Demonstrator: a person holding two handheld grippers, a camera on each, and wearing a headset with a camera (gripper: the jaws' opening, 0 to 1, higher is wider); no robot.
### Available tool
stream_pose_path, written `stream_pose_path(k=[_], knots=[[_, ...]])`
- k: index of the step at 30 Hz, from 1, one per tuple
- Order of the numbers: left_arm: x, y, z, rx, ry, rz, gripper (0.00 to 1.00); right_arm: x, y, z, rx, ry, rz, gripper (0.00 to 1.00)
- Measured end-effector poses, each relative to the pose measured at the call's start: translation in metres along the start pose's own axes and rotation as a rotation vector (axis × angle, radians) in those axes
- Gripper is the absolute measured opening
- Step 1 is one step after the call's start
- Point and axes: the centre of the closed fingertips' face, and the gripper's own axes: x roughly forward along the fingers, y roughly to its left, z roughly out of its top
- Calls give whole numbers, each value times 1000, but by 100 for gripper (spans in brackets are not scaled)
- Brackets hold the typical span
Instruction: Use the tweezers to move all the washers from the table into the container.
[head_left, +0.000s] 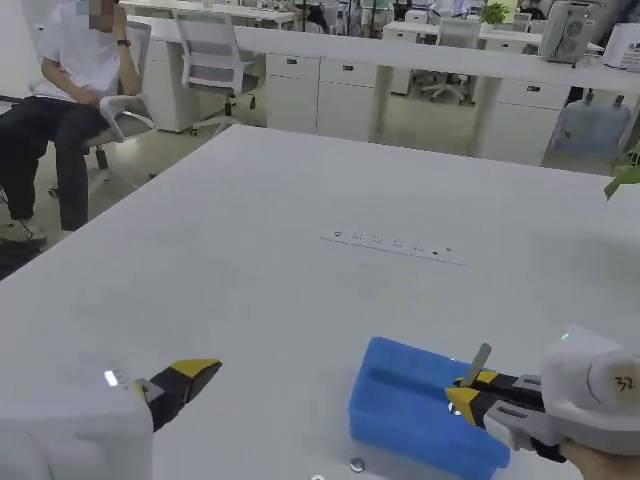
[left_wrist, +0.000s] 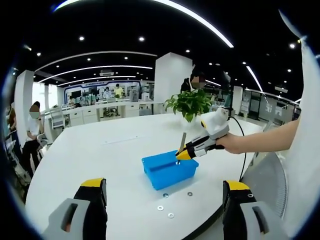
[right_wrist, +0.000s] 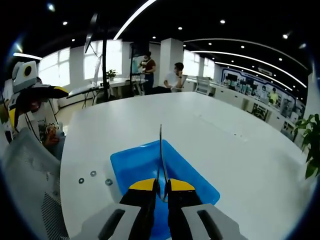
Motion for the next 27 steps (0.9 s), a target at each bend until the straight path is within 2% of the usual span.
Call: stream_pose_path(k=[6,11,13,17,25,27], knots=[[6,-10,8,18,-6,-10,99,3,-3,-5,17,-3,-10,4],[17,-23,-1,78,34,-25,99,1,-7,-10,35,2,-14,4],[20,-27,-3,81,42,-38,99,-1,-11,-13,39,7,-21,4],[29,-36,-7,121,66,-58,99,-2,-18,-17,75,-8,-37,4],[42,-49,-18,192,120,-80,99,-2,-7,-20,69,13,-34,5],[45,-53,-17,198,120,-85,99,-4,-6,-22,64,21,-33,5]])
